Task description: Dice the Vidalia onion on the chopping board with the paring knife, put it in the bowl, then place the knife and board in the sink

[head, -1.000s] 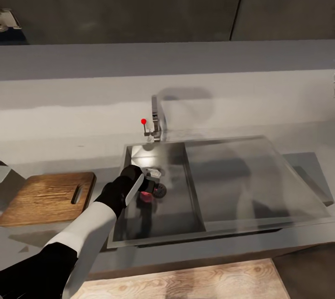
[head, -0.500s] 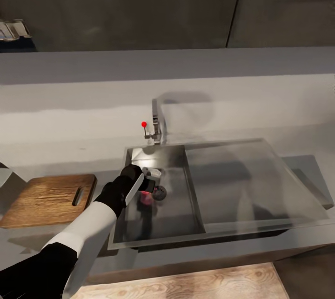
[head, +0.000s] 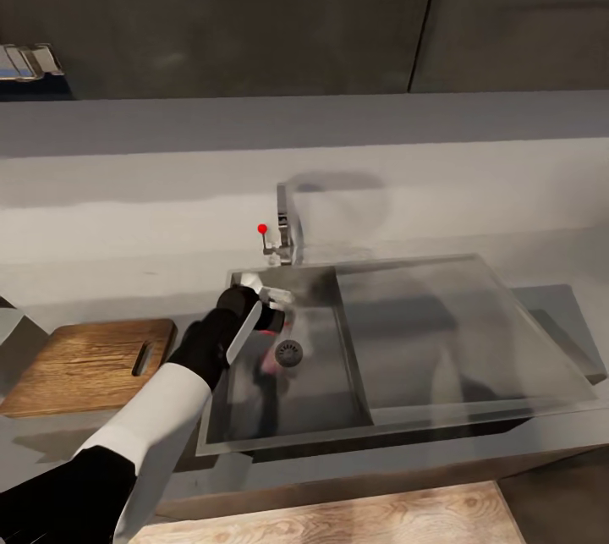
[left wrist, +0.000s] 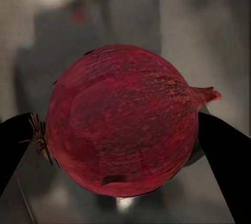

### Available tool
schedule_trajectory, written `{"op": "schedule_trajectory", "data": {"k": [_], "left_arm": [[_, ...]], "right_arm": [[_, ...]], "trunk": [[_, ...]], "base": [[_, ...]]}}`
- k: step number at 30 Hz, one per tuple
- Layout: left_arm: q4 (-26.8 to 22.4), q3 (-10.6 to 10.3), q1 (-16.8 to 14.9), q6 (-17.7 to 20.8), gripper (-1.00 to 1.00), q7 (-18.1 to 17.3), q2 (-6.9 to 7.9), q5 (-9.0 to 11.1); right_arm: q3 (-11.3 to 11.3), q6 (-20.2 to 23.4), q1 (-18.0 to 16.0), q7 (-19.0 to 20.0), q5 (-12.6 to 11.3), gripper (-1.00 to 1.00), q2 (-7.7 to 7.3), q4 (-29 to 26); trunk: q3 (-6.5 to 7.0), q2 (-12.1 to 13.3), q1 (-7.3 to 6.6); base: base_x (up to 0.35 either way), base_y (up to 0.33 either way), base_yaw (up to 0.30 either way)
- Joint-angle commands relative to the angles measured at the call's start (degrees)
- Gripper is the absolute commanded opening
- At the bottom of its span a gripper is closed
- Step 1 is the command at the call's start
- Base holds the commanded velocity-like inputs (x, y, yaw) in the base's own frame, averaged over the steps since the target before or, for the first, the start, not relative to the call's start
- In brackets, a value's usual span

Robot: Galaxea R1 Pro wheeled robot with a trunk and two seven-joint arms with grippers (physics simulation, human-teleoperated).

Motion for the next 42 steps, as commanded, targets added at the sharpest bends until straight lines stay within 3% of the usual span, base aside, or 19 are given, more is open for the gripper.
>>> {"op": "schedule_trajectory", "data": {"k": [1,15,24,34,38,42], "left_arm": [[-0.8,-0.1,0.0,0.7,-1.0,0.4,0.02,0.5],[-8.0,-0.1,0.0,1.8,-1.0,0.5,0.02,0.6],[-10.1,-0.2,0.0,1.9,-1.0,0.5,0.09,0.6],[-12.0,-0.2,0.0,1.9,-1.0,0.4,0.22,0.6],[-14.8,-0.1,0.0,1.9,-1.0,0.4,0.39,0.6],[-18.1,-0.1,0.0,1.9,-1.0,0.4,0.48,2.3]], "right_arm": [[0.5,-0.1,0.0,-0.4,-0.5,1.0,-0.1,-0.1],[0.5,-0.1,0.0,-0.4,-0.6,1.0,0.14,-0.1],[0.5,-0.1,0.0,-0.3,-0.6,1.0,0.16,-0.2],[0.5,-0.1,0.0,-0.2,-0.6,1.0,0.16,-0.2],[0.5,-0.1,0.0,-0.2,-0.6,1.0,0.14,-0.2],[0.5,-0.1,0.0,-0.3,-0.6,1.0,0.1,-0.1]], "trunk": [[-0.09,-0.1,0.04],[-0.09,-0.1,0.04],[0.0,-0.1,0.04],[0.83,-0.1,0.04],[1.19,-0.1,0.04],[1.55,-0.1,0.04]], "base": [[0.0,0.0,0.0],[-0.011,0.0,0.0],[-0.039,0.0,0.0],[-0.301,0.0,0.0],[-0.333,0.001,0.0],[-0.301,0.111,0.0]]}}
